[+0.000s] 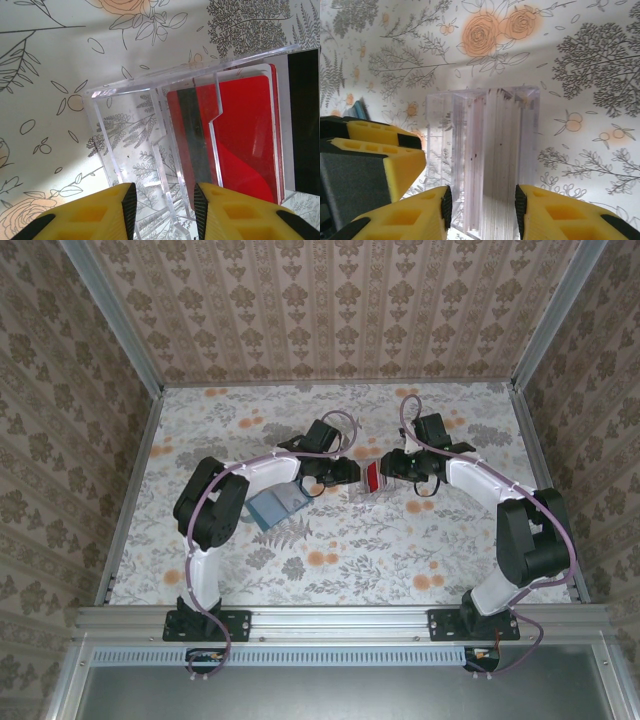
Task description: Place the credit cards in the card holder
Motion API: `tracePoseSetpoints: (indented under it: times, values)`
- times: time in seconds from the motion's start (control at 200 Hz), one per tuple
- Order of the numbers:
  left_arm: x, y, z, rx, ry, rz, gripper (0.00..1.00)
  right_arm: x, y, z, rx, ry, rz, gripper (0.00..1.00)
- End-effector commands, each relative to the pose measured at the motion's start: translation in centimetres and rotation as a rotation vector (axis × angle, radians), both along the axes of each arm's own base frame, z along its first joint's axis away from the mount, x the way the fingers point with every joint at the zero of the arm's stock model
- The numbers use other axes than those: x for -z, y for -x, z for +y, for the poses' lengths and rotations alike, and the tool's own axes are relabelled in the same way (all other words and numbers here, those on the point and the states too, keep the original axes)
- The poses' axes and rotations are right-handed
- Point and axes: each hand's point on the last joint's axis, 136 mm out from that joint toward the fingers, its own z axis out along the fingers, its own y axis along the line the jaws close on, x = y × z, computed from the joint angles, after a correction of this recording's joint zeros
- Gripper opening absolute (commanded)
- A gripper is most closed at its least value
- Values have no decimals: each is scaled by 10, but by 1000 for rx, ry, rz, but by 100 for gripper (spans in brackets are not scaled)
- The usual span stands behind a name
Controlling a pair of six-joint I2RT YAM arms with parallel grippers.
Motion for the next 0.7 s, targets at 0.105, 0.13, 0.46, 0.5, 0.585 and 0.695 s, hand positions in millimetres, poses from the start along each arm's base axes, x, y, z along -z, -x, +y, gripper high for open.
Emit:
tracePoseSetpoints:
  times: [0.105, 0.13, 0.46, 0.5, 0.585, 0.695]
  values:
    - [-1, -1, -5, 2, 5, 14, 38, 5, -5, -3, 5, 40, 10, 43]
    - [-1, 0, -5, 2, 6, 13, 37, 6, -5, -2, 4, 34, 11, 43]
    - [-1, 0, -6, 5, 12, 15, 37, 8, -10, 12, -26, 19, 25, 43]
    - [0, 0, -6, 4, 11, 15, 37, 6, -9, 15, -32, 20, 19, 43]
    - [0, 0, -7, 3, 14, 17, 37, -1, -9, 19, -40, 21, -1, 43]
    - [0, 0, -7, 3, 16, 18, 37, -7, -7, 22, -51, 33, -15, 43]
